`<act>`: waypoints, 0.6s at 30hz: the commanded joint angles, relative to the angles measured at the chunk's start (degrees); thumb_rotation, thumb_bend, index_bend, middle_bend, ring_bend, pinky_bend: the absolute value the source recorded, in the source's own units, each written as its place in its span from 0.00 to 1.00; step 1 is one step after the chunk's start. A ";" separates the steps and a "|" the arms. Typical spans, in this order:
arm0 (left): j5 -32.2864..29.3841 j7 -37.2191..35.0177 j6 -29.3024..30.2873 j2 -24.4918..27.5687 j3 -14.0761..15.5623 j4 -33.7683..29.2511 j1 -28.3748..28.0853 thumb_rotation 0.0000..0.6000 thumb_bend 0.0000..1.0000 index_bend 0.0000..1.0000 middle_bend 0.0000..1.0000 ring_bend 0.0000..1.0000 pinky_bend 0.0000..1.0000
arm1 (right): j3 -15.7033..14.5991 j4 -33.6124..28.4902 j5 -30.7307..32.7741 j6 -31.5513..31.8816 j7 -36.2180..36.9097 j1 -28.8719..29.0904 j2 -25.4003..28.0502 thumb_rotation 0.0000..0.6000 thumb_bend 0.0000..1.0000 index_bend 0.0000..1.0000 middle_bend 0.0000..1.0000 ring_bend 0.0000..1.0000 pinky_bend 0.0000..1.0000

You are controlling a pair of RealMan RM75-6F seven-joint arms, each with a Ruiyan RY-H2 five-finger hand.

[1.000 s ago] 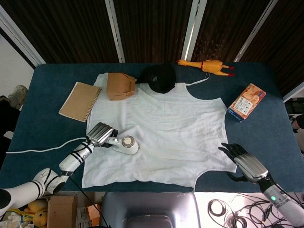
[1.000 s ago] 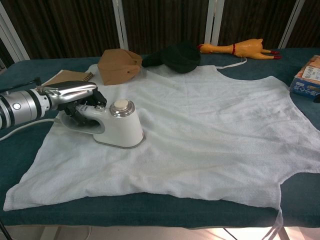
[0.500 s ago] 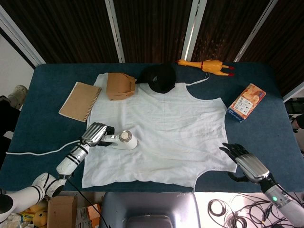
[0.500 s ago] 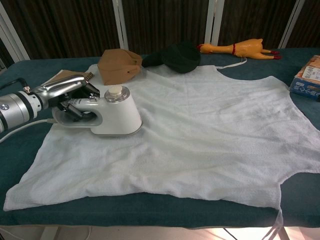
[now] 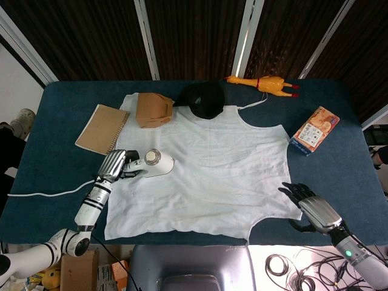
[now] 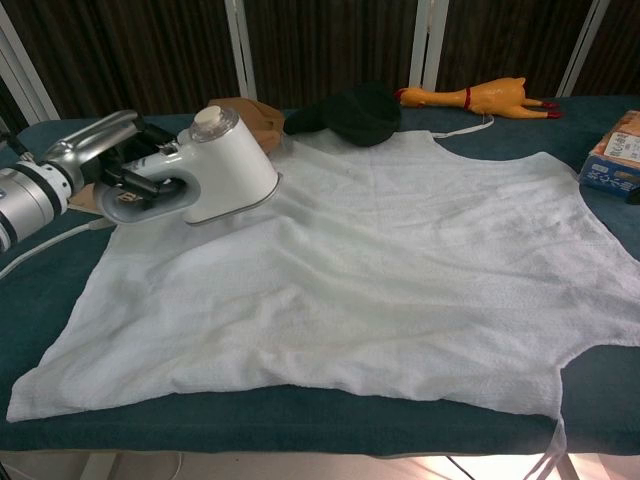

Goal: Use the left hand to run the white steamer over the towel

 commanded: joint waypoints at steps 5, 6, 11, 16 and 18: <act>-9.50 19.56 -1.33 -9.27 -3.05 0.99 -1.75 1.00 0.67 1.00 0.93 1.00 1.00 | 0.08 -0.02 0.11 -0.20 0.03 0.13 -0.15 1.00 0.33 0.00 0.00 0.00 0.00; -10.61 20.24 -2.32 -10.19 -3.64 1.87 -2.21 1.00 0.67 1.00 0.93 1.00 1.00 | 0.06 0.04 0.16 -0.32 0.06 0.16 -0.17 1.00 0.33 0.00 0.00 0.00 0.00; -12.93 23.63 -3.69 -12.95 -5.06 6.07 -3.47 1.00 0.67 1.00 0.93 1.00 1.00 | 0.08 0.25 0.27 -0.43 0.54 0.26 -0.04 1.00 0.33 0.00 0.00 0.00 0.00; -15.42 26.28 -3.81 -13.77 -7.12 9.10 -3.85 1.00 0.67 1.00 0.93 1.00 1.00 | -0.04 0.37 0.18 -0.59 0.83 0.34 0.07 1.00 0.33 0.00 0.00 0.00 0.00; -16.16 27.67 -3.43 -13.94 -7.77 10.45 -4.00 1.00 0.67 1.00 0.93 1.00 1.00 | -0.08 0.26 0.10 -0.57 0.77 0.34 0.10 1.00 0.33 0.00 0.00 0.00 0.00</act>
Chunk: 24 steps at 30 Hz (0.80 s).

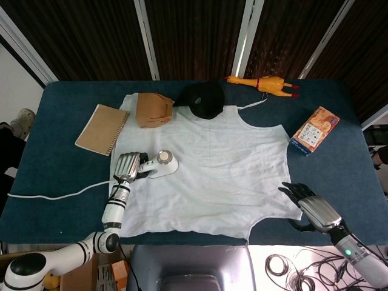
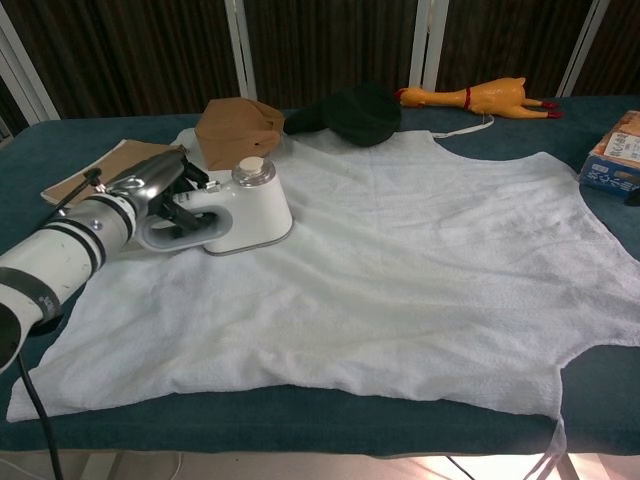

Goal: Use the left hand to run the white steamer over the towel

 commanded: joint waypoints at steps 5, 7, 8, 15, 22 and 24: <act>-2.57 5.53 1.32 -1.09 -2.28 6.25 -0.79 1.00 0.67 1.00 0.93 1.00 1.00 | -0.06 -0.31 -0.14 0.12 -0.35 -0.05 -0.01 1.00 0.33 0.00 0.00 0.00 0.00; -3.38 6.55 1.19 -1.38 -2.99 8.43 -1.04 1.00 0.67 1.00 0.93 1.00 1.00 | -0.06 -0.42 -0.11 0.10 -0.53 -0.06 -0.07 1.00 0.33 0.00 0.00 0.00 0.00; -3.73 6.78 1.02 -1.43 -3.33 9.24 -1.11 1.00 0.67 1.00 0.93 1.00 1.00 | -0.08 -0.44 -0.11 0.07 -0.60 -0.07 -0.08 1.00 0.33 0.00 0.00 0.00 0.00; -4.78 5.07 -0.04 -0.40 -5.05 11.33 -0.46 1.00 0.67 1.00 0.93 1.00 1.00 | -0.04 -0.54 0.07 0.13 -0.75 -0.14 -0.06 1.00 0.33 0.00 0.00 0.00 0.00; -4.56 3.10 -1.01 1.84 -4.85 6.05 1.33 1.00 0.67 1.00 0.93 1.00 1.00 | -0.01 -0.66 0.00 0.33 -0.97 -0.22 -0.11 1.00 0.33 0.00 0.00 0.00 0.00; -4.45 3.04 -1.24 2.53 -4.46 3.84 1.89 1.00 0.67 1.00 0.93 1.00 1.00 | -0.01 -0.72 -0.02 0.33 -1.03 -0.21 -0.16 1.00 0.33 0.00 0.00 0.00 0.00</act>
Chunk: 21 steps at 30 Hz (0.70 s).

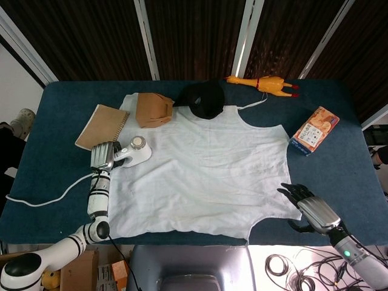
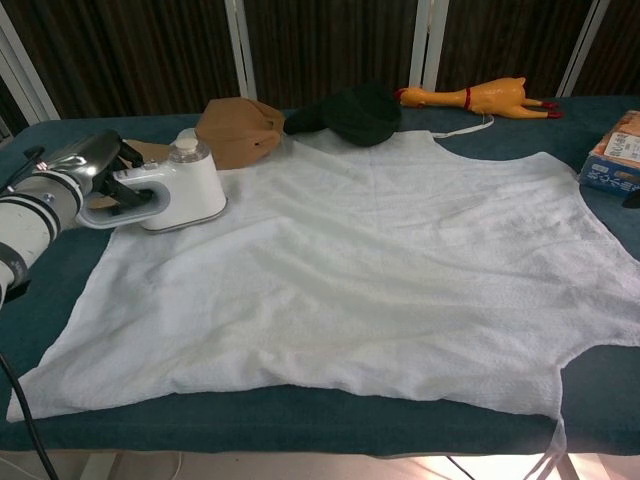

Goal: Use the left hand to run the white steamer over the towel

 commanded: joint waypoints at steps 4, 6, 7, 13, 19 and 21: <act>0.38 -0.67 -1.38 3.49 1.53 -9.75 2.34 1.00 0.67 1.00 0.93 1.00 1.00 | 0.04 -0.01 0.16 -0.27 -0.28 0.07 -0.16 1.00 0.33 0.00 0.00 0.00 0.00; 0.79 -0.24 -1.15 4.60 2.21 -12.82 2.91 1.00 0.67 1.00 0.93 1.00 1.00 | 0.05 -0.05 0.19 -0.30 -0.36 0.08 -0.18 1.00 0.33 0.00 0.00 0.00 0.00; 1.13 0.03 -0.86 5.27 2.73 -14.82 3.33 1.00 0.67 1.00 0.93 1.00 1.00 | 0.06 -0.08 0.20 -0.28 -0.37 0.08 -0.18 1.00 0.33 0.00 0.00 0.00 0.00; 3.71 0.59 0.80 7.08 5.83 -21.47 5.15 1.00 0.67 1.00 0.93 1.00 1.00 | 0.03 -0.24 0.29 -0.45 -0.61 0.08 -0.23 1.00 0.33 0.00 0.00 0.00 0.00; 7.06 1.98 3.05 7.77 9.12 -25.73 6.45 1.00 0.67 1.00 0.93 1.00 1.00 | -0.01 -0.58 0.21 -0.35 -0.71 0.04 -0.12 1.00 0.33 0.00 0.00 0.00 0.00; 8.21 2.45 3.84 7.90 10.24 -26.91 6.95 1.00 0.67 1.00 0.93 1.00 1.00 | -0.01 -0.63 0.17 -0.28 -0.62 0.04 -0.06 1.00 0.33 0.00 0.00 0.00 0.00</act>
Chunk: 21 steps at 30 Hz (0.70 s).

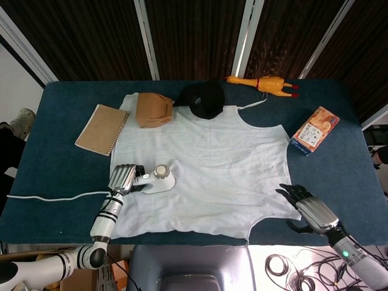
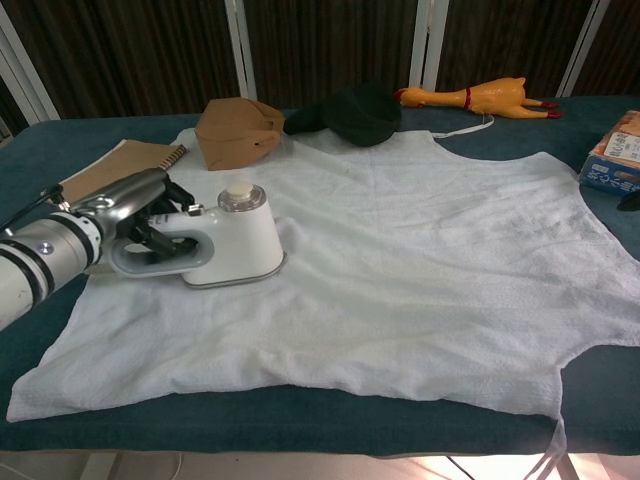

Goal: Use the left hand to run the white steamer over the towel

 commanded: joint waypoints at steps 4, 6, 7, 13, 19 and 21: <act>3.79 0.63 2.56 0.37 2.96 -2.99 1.54 1.00 0.67 1.00 0.93 1.00 1.00 | -0.04 -0.05 0.05 -0.20 -0.08 0.05 0.02 1.00 0.33 0.00 0.00 0.00 0.00; 5.05 0.20 3.32 0.53 3.60 -3.97 1.99 1.00 0.67 1.00 0.93 1.00 1.00 | -0.08 -0.12 0.11 -0.36 -0.18 0.07 0.02 1.00 0.33 0.00 0.00 0.00 0.00; 5.54 0.01 3.55 0.70 3.87 -4.50 2.19 1.00 0.67 1.00 0.93 1.00 1.00 | -0.08 -0.16 0.10 -0.36 -0.22 0.08 0.02 1.00 0.33 0.00 0.00 0.00 0.00; 9.11 -0.79 4.97 2.77 6.17 -8.80 3.60 1.00 0.67 1.00 0.93 1.00 1.00 | -0.02 -0.21 0.20 -0.44 -0.49 0.09 -0.09 1.00 0.33 0.00 0.00 0.00 0.00; 12.63 -1.72 8.10 3.52 5.43 -7.00 3.99 1.00 0.67 1.00 0.93 1.00 1.00 | -0.06 -0.30 0.38 -0.75 -0.91 0.10 -0.25 1.00 0.33 0.00 0.00 0.00 0.00; 12.28 -2.84 8.97 3.27 3.87 -4.71 3.93 1.00 0.67 1.00 0.93 1.00 1.00 | -0.09 -0.42 0.35 -0.69 -1.03 0.06 -0.22 1.00 0.33 0.00 0.00 0.00 0.00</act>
